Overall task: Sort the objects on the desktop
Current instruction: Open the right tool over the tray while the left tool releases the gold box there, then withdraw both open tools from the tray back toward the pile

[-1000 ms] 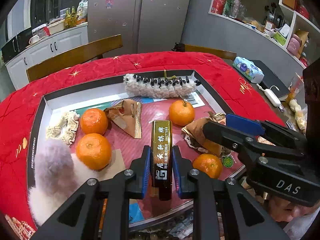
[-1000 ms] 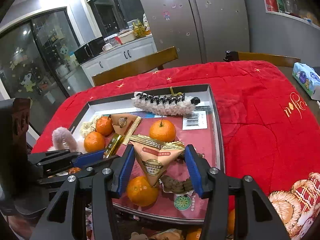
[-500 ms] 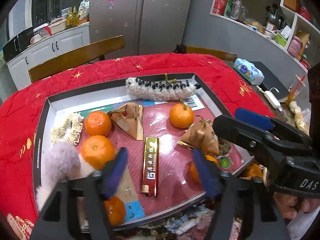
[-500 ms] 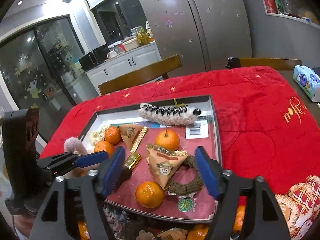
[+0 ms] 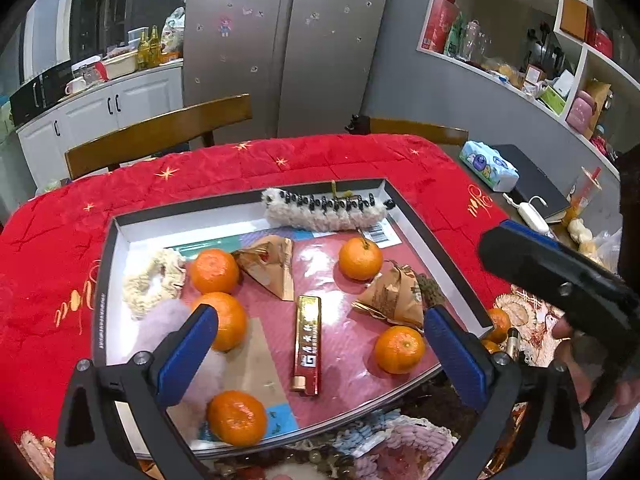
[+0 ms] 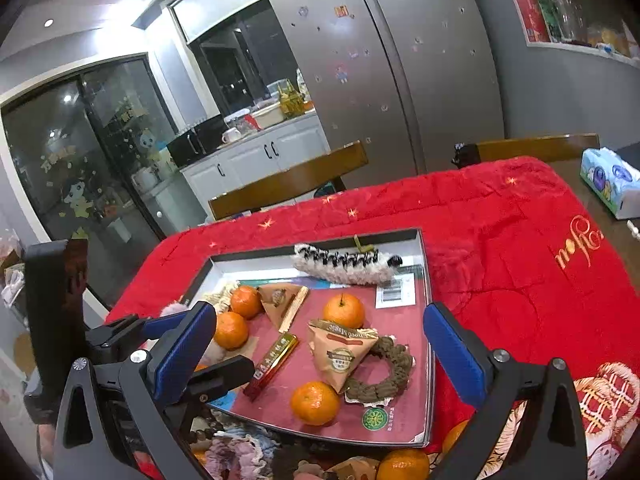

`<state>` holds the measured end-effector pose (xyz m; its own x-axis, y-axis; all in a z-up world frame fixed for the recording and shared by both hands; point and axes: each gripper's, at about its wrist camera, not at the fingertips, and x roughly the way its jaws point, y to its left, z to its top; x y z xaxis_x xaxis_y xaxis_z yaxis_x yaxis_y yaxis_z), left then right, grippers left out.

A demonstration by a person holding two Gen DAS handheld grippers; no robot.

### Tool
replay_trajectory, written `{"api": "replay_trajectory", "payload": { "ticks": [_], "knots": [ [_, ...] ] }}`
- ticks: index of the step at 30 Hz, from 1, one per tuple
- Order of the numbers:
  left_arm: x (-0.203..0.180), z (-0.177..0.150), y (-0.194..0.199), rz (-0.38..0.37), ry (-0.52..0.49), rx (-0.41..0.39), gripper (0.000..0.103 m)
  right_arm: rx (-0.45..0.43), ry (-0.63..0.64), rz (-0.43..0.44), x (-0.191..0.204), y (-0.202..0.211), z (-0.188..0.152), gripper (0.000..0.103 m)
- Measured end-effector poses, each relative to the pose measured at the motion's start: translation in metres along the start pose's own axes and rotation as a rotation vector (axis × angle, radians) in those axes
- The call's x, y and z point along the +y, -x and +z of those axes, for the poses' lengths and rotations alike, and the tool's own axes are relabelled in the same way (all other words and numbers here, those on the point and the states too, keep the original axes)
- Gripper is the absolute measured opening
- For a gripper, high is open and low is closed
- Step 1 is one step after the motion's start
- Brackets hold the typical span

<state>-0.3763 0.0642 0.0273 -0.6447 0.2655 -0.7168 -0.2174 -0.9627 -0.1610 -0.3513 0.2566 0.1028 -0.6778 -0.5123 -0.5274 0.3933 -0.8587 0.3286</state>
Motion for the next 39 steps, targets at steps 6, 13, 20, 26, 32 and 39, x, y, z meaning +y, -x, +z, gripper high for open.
{"api": "replay_trajectory", "payload": {
  "ticks": [6, 13, 20, 26, 32, 39],
  "knots": [
    [0.005, 0.003, 0.011, 0.029, -0.019, -0.026, 0.103, -0.037, 0.021, -0.002, 0.005, 0.017, 0.007, 0.103],
    [0.012, 0.011, 0.044, 0.055, -0.004, -0.095, 0.103, -0.091, 0.058, -0.006, 0.018, 0.044, 0.017, 0.103],
    [0.011, 0.006, 0.113, 0.088, -0.031, -0.199, 0.103, -0.166, 0.119, -0.06, 0.044, 0.092, 0.019, 0.103],
    [0.019, -0.009, 0.167, 0.122, -0.027, -0.264, 0.103, -0.211, 0.097, -0.043, 0.053, 0.13, 0.013, 0.103],
    [0.027, -0.027, 0.21, 0.157, -0.027, -0.307, 0.103, -0.247, 0.111, -0.046, 0.067, 0.158, 0.004, 0.103],
    [0.031, -0.044, 0.236, 0.168, -0.038, -0.321, 0.103, -0.264, 0.103, -0.032, 0.081, 0.168, -0.01, 0.103]
  ]
}}
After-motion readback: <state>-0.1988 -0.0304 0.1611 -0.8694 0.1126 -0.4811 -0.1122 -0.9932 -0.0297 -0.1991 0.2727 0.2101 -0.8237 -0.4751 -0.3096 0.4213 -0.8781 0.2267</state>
